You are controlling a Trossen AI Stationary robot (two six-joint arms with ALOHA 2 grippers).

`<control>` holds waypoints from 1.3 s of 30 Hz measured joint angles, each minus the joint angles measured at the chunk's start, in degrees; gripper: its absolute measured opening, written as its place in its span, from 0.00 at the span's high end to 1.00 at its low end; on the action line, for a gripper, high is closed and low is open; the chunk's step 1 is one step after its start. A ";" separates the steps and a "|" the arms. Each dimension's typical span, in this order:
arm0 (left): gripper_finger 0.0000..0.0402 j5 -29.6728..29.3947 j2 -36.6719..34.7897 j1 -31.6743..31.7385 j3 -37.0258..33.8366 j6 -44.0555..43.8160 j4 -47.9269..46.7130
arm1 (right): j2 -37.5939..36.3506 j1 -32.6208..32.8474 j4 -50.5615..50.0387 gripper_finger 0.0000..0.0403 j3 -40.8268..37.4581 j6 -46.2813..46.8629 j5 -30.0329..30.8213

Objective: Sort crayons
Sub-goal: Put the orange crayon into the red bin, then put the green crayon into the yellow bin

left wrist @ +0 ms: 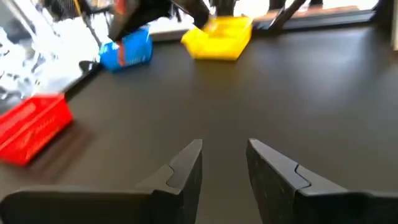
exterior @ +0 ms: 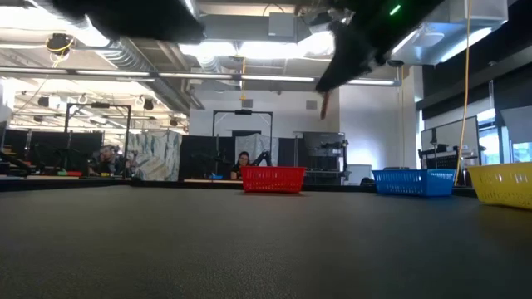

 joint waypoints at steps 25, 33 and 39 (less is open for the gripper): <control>0.71 6.12 0.02 11.14 -5.01 4.05 -5.34 | 17.75 -46.34 56.65 0.90 -7.83 -14.86 -33.33; 0.71 6.86 0.02 12.50 -5.01 5.68 -5.37 | 20.96 -48.34 60.16 0.75 -7.81 -16.62 -39.46; 0.71 6.90 0.02 12.44 -5.01 5.63 -5.37 | 20.38 -48.14 58.67 0.56 -7.81 -18.40 -38.77</control>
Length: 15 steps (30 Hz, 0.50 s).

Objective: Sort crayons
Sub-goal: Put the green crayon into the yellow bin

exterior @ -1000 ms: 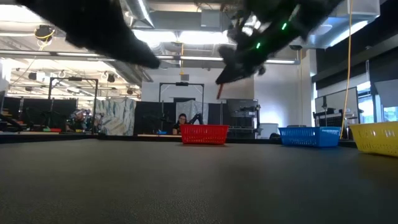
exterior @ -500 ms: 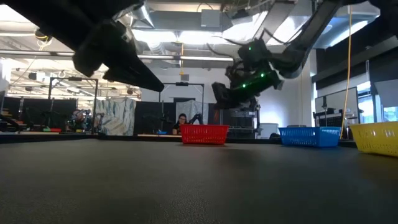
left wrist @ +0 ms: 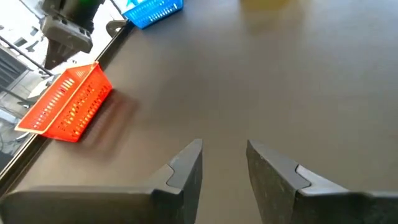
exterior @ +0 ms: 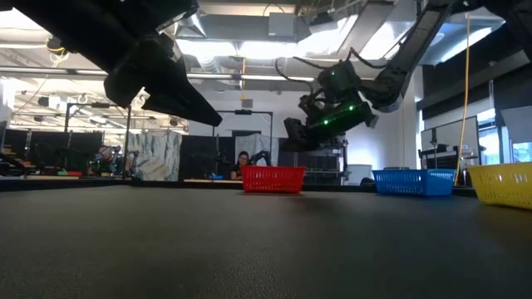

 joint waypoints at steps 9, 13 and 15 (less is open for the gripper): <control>0.71 7.83 0.02 -2.85 0.00 -7.14 0.02 | -10.12 7.81 -10.19 0.53 0.02 -5.90 -0.38; 0.71 11.34 0.02 -6.44 0.02 -12.46 -0.07 | -16.02 15.05 -17.35 0.55 0.04 -6.09 -0.19; 0.71 13.23 0.02 -8.36 0.02 -15.25 -0.28 | -18.25 19.47 -20.14 0.55 0.04 -6.13 -0.21</control>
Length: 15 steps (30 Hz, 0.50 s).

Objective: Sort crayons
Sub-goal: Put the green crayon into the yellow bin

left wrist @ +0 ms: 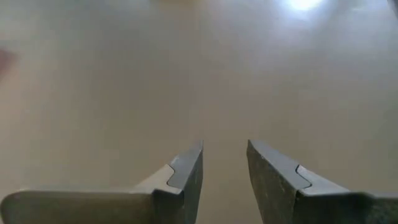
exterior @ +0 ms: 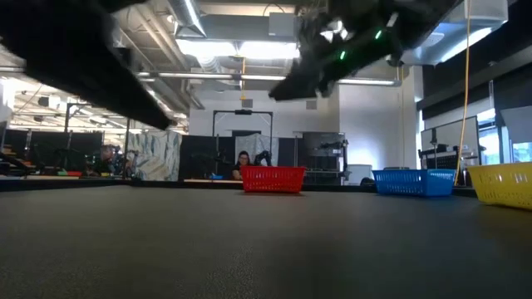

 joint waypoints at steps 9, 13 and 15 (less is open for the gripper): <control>0.71 0.59 0.64 -6.20 0.00 -15.73 -5.63 | -0.21 20.83 -0.16 0.55 0.07 -0.01 -0.67; 0.71 4.78 3.28 -8.94 0.04 -22.30 -3.96 | 2.54 28.23 2.23 0.55 -0.02 0.43 -1.09; 0.71 7.73 4.44 -10.46 0.04 -25.03 -3.12 | 3.73 30.93 4.16 0.55 -0.02 0.80 -0.98</control>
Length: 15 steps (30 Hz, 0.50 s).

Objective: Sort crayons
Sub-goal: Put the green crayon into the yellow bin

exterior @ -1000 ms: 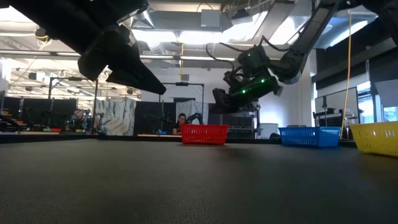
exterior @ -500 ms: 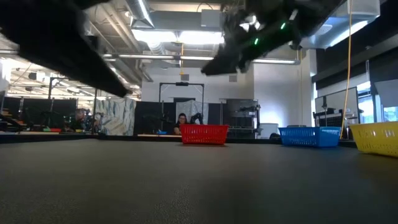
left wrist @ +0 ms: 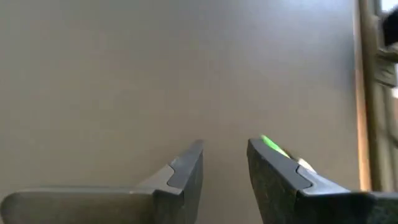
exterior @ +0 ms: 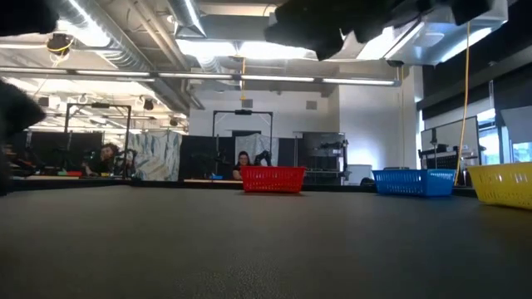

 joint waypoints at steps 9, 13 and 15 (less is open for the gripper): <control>0.71 0.28 1.19 -7.07 1.58 -1.81 5.92 | 2.63 3.77 2.76 0.55 0.02 3.14 1.93; 0.71 -1.63 1.85 -8.73 1.60 -1.60 6.75 | 2.64 4.19 2.64 0.55 0.02 5.97 1.93; 0.71 -1.90 3.05 -9.36 1.72 1.26 9.70 | 2.64 4.69 2.57 0.55 0.02 6.24 1.95</control>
